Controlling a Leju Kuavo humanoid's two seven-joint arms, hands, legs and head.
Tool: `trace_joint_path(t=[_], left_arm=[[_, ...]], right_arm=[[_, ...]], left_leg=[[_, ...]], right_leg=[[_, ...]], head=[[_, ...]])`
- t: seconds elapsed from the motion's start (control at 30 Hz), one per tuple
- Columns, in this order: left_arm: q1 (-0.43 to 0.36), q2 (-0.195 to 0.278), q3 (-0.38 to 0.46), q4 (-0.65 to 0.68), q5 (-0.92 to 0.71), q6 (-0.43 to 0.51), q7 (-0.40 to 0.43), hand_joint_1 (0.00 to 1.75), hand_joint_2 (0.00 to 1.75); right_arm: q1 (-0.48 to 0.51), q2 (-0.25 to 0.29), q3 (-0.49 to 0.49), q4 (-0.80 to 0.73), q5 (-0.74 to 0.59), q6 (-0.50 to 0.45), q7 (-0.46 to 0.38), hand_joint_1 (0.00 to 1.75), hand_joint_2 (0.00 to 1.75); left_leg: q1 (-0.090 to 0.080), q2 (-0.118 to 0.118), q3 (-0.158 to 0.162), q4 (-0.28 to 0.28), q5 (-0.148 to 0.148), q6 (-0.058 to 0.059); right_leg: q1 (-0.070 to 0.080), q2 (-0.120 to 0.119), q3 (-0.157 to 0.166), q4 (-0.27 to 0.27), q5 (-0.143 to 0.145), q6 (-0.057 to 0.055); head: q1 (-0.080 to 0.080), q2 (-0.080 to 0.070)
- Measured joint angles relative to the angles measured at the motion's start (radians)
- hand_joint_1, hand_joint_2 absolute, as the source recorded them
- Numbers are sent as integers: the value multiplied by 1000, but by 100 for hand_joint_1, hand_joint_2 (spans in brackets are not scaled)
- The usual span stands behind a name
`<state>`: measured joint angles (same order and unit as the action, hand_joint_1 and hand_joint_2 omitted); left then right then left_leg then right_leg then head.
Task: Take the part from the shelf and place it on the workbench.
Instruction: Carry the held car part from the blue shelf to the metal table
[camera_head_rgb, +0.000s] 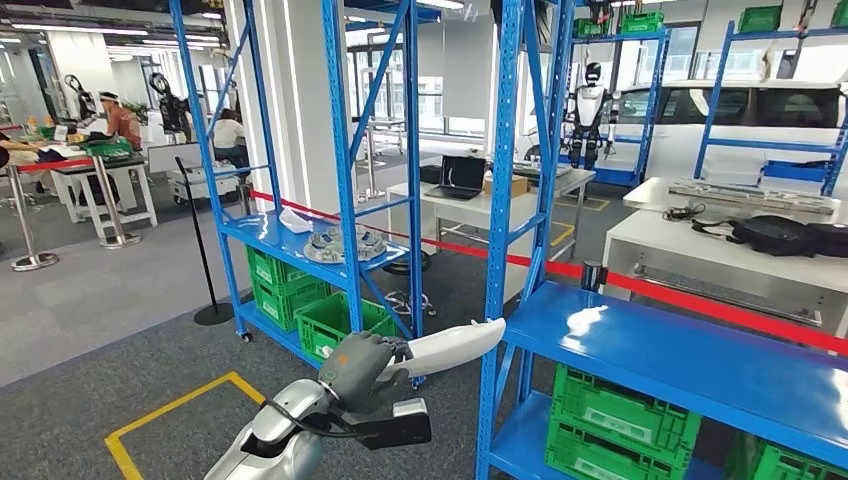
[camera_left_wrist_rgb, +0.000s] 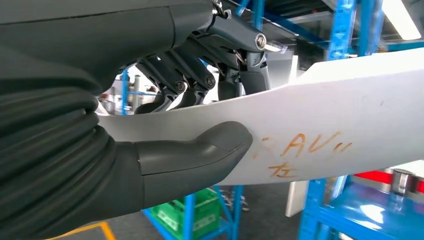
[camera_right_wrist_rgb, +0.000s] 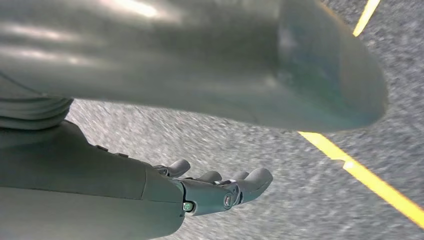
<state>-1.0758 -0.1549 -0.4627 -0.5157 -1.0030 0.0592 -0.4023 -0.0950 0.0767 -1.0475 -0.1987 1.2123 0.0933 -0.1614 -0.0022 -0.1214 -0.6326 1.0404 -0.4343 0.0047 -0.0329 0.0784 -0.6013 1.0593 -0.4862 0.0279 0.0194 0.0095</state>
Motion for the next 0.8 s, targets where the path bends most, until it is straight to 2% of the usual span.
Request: trace_joint_path(t=[0.03,0.07,0.1,0.13,0.17,0.23,0.27,0.3,0.33,0.37,0.4,0.47,0.5,0.53,0.6,0.63,0.67,0.7,0.73,0.77,0.8], left_arm=[[-1,0,0,0,0,0,0,175,175],[-2,2,0,0,-1,0,1,175,175],[-3,4,0,0,-1,0,1,175,175],[-4,7,0,0,-1,0,2,175,175],[-6,9,0,0,-2,0,4,175,175],[-8,11,0,0,-3,0,10,175,175],[-7,14,0,1,-3,1,12,175,175],[-3,19,0,2,-2,3,14,175,175],[2,27,0,3,0,6,13,175,175],[8,37,0,3,3,12,10,175,175],[13,47,0,3,8,18,5,175,175],[19,65,0,-1,22,30,-8,175,175],[22,72,0,-5,29,35,-14,175,175],[26,80,0,-10,35,40,-20,175,175],[36,99,0,-20,47,45,-29,175,175],[41,108,0,-25,52,46,-33,175,175],[43,116,2,-31,58,46,-36,175,175],[44,123,3,-38,64,46,-39,175,175],[45,126,4,-44,68,45,-43,175,175],[47,128,5,-48,72,45,-45,175,175],[50,129,6,-51,74,45,-47,175,175]], right_arm=[[-2,0,0,0,-1,0,0,0,0],[-4,0,0,0,-2,0,0,0,0],[-7,0,0,0,-2,0,0,0,0],[-9,0,-1,0,-4,0,0,0,0],[-11,0,-1,0,-5,0,-1,0,0],[-11,0,-1,0,-10,0,-3,0,0],[-11,0,-2,0,-13,0,-4,0,0],[-12,-1,-2,0,-14,1,-5,0,0],[-13,-1,-3,0,-12,3,-5,0,0],[-15,0,-3,0,-8,5,-3,0,0],[-16,1,-2,0,-4,8,0,0,0],[-14,5,-2,0,5,11,10,0,0],[-12,7,-2,0,8,12,17,0,0],[-10,8,-1,0,12,12,24,0,0],[-6,10,1,0,23,12,43,0,0],[-5,11,3,0,27,13,51,0,0],[-3,13,5,0,31,14,58,0,0],[-1,14,8,0,33,14,62,0,0],[3,13,10,0,34,14,65,0,0],[8,12,11,0,34,13,67,0,0],[13,11,11,0,34,12,68,0,0]], left_leg=[[0,-12,-5,0,3,-8],[2,-25,-9,-3,6,-15],[2,-26,-14,-4,8,-21],[1,-8,-20,4,4,-26],[-1,22,-34,29,-11,-30],[-2,90,-87,141,-70,-37],[0,104,-120,209,-99,-40],[3,110,-144,260,-115,-42],[5,113,-152,278,-113,-44],[6,116,-137,253,-92,-43],[6,125,-104,194,-60,-41],[-2,165,-29,55,-13,-31],[-7,180,-6,12,-3,-25],[-12,187,3,-8,-3,-19],[-17,164,5,-15,1,-7],[-16,152,7,-20,3,-3],[-12,141,10,-25,6,3],[-8,130,14,-30,8,7],[-5,119,15,-32,9,11],[-4,107,15,-31,9,14],[-4,93,15,-30,8,15]], right_leg=[[1,3,2,-7,-3,-3],[2,-11,1,-8,-1,-10],[1,-24,2,-10,2,-16],[0,-37,4,-13,4,-25],[0,-50,5,-15,5,-32],[4,-79,6,-17,4,-43],[7,-95,6,-17,3,-45],[8,-110,7,-17,2,-47],[9,-124,8,-17,0,-47],[10,-136,10,-17,-1,-48],[11,-148,14,-17,-4,-47],[14,-171,21,-17,-10,-42],[16,-182,24,-18,-12,-37],[17,-193,26,-19,-14,-32],[17,-217,34,-24,-16,-22],[15,-215,37,-23,-20,-17],[12,-195,32,-9,-32,-13],[11,-165,17,26,-53,-10],[9,-129,-11,84,-82,-8],[10,-101,-47,155,-112,-7],[11,-88,-81,220,-132,-7]], head=[[0,0],[0,0],[0,0],[-2,0],[-3,0],[-6,0],[-6,0],[-6,0],[-6,0],[-6,0],[-6,0],[-6,0],[-6,0],[-6,0],[-6,0],[-5,0],[-4,0],[-4,0],[-3,0],[-3,0],[-2,0]])
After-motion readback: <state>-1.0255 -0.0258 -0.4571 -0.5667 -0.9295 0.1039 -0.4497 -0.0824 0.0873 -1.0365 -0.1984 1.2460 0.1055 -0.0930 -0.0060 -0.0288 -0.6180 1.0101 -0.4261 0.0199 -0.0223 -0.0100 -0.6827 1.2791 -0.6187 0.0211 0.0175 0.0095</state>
